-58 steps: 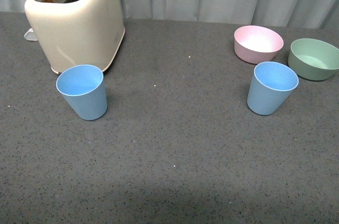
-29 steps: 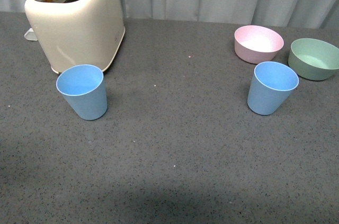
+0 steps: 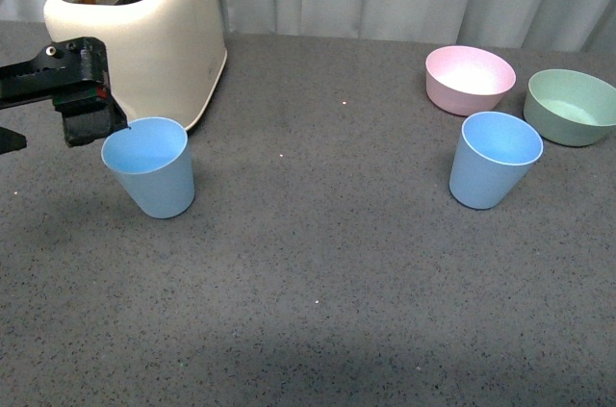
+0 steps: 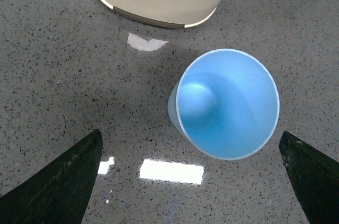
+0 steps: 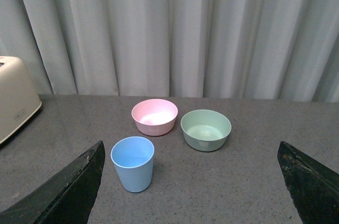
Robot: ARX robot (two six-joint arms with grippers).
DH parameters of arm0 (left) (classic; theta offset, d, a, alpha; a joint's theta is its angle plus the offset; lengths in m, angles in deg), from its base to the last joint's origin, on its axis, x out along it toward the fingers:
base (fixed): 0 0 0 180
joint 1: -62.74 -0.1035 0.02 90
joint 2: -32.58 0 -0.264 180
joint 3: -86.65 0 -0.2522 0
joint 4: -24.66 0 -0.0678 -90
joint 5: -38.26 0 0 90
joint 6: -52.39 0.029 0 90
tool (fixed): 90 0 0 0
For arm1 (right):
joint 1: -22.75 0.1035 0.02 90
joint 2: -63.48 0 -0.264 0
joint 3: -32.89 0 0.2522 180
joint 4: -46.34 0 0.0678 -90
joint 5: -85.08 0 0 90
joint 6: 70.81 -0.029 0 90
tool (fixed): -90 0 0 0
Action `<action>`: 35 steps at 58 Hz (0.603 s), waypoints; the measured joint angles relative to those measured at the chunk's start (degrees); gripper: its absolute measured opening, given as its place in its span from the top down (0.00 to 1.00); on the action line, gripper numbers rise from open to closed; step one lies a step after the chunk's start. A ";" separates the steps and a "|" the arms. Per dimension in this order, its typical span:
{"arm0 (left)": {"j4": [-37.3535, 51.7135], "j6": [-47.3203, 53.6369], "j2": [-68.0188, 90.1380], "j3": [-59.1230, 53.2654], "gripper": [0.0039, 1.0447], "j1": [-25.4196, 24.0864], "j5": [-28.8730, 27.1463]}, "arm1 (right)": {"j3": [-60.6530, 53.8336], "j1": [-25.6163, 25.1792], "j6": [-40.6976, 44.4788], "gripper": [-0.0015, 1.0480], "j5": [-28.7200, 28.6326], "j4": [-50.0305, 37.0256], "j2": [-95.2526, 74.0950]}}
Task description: Stack blue cups with both arms
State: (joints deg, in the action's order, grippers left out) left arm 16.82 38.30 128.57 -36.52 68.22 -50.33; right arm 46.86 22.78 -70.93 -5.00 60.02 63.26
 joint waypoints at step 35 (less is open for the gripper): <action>-10.64 -7.06 16.26 13.66 0.26 0.37 -0.87 | 0.00 0.00 0.00 0.09 0.00 0.00 0.00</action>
State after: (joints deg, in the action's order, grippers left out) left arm 6.17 31.24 144.83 -22.86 68.59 -51.21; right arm 46.86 22.78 -70.93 -5.00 60.02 63.26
